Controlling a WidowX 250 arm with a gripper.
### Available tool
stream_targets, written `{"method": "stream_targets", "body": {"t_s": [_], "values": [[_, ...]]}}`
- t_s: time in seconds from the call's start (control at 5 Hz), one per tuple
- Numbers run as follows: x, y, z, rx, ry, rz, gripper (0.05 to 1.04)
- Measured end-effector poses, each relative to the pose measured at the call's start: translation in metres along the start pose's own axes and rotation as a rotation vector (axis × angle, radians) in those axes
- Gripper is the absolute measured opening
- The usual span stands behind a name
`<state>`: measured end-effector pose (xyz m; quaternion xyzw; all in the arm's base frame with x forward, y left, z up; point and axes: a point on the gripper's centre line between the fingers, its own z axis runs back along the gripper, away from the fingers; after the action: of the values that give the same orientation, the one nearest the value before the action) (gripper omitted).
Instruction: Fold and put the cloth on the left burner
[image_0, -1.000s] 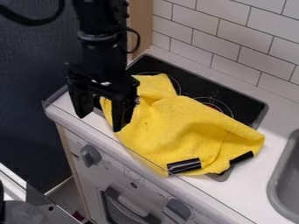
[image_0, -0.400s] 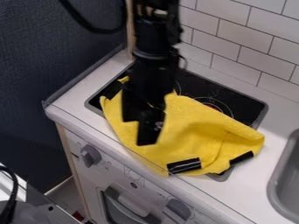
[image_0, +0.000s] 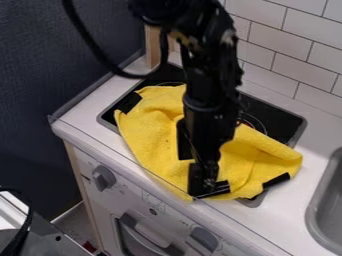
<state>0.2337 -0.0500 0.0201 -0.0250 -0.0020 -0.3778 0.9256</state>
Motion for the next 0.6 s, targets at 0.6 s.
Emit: {"method": "stream_targets", "body": {"t_s": [0.6], "values": [[0.015,0.001,-0.02,0.086,-0.045,0.111,1.001]]}}
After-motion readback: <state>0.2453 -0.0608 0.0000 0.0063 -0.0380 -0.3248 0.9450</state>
